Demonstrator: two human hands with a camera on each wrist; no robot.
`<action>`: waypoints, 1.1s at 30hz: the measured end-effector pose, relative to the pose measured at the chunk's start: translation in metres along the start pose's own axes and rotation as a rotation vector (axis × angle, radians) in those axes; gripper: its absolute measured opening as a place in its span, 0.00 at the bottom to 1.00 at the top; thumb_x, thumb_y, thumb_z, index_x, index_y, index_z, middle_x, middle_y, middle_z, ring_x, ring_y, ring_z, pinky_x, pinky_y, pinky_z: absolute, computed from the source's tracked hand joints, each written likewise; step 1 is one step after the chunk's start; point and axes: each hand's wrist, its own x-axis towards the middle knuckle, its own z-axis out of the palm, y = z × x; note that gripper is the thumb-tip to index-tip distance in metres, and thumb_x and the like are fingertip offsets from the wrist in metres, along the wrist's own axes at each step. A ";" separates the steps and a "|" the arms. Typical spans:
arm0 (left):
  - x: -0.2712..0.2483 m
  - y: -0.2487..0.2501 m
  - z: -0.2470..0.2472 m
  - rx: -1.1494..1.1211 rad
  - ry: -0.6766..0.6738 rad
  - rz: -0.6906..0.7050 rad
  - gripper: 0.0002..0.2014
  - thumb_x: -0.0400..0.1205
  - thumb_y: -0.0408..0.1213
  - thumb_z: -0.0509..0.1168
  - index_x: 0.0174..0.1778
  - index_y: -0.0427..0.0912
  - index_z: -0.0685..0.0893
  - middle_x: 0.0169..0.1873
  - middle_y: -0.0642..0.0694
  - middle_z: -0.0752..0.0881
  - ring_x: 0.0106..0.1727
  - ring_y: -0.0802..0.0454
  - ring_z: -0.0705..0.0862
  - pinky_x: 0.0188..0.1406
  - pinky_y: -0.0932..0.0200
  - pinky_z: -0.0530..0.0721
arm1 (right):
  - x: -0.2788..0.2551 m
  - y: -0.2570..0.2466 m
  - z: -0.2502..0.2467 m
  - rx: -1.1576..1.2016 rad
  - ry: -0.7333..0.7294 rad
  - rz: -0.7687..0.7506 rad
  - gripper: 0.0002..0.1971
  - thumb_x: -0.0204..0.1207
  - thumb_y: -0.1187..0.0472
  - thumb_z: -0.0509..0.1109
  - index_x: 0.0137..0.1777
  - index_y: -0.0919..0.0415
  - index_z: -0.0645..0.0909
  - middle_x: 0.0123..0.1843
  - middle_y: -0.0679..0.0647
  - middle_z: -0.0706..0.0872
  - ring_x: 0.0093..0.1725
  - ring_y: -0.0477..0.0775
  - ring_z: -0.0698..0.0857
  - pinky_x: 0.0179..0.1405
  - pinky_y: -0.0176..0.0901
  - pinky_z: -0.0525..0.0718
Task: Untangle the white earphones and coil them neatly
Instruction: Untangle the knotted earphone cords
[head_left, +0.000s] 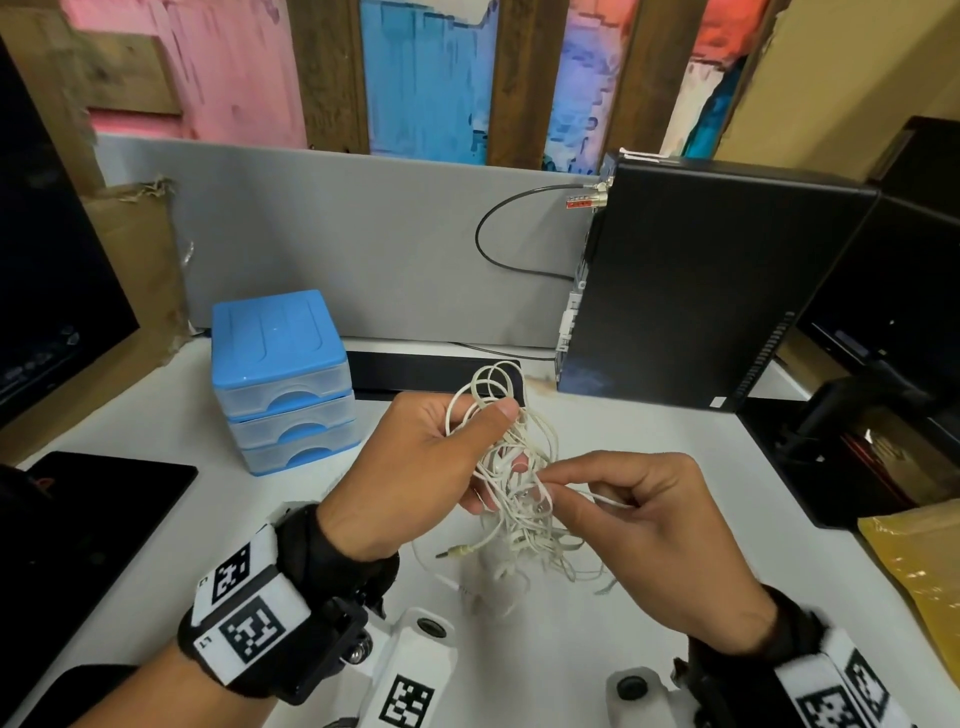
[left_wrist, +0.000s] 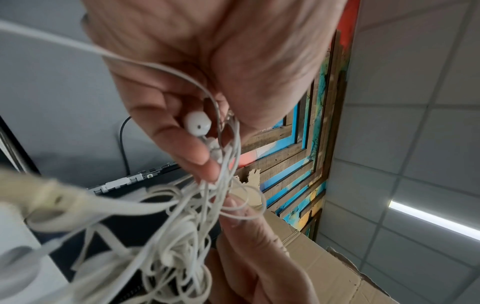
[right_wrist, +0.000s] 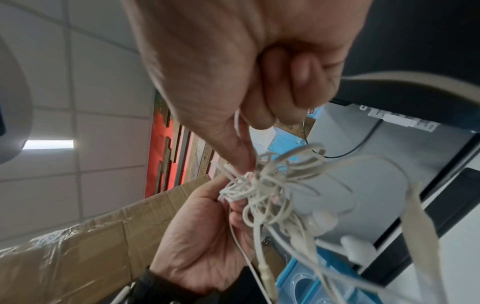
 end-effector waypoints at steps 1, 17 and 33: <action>0.000 0.000 0.000 -0.009 -0.005 -0.010 0.20 0.85 0.41 0.66 0.38 0.25 0.87 0.31 0.31 0.90 0.26 0.44 0.85 0.21 0.60 0.82 | 0.000 0.002 -0.001 0.018 0.004 0.004 0.05 0.75 0.59 0.79 0.43 0.47 0.93 0.25 0.67 0.80 0.22 0.60 0.70 0.31 0.38 0.72; -0.002 0.005 -0.002 -0.056 -0.036 -0.078 0.14 0.83 0.42 0.68 0.44 0.32 0.89 0.34 0.37 0.92 0.29 0.45 0.87 0.22 0.60 0.84 | 0.003 -0.003 0.005 0.174 -0.025 0.086 0.05 0.70 0.71 0.79 0.44 0.63 0.94 0.14 0.45 0.75 0.18 0.39 0.70 0.27 0.29 0.74; 0.000 0.005 -0.005 -0.066 -0.075 -0.039 0.08 0.82 0.39 0.71 0.52 0.40 0.90 0.39 0.41 0.92 0.36 0.47 0.88 0.28 0.59 0.86 | 0.009 0.011 -0.002 0.109 0.038 0.037 0.07 0.75 0.55 0.77 0.44 0.58 0.91 0.38 0.64 0.90 0.34 0.73 0.82 0.36 0.67 0.82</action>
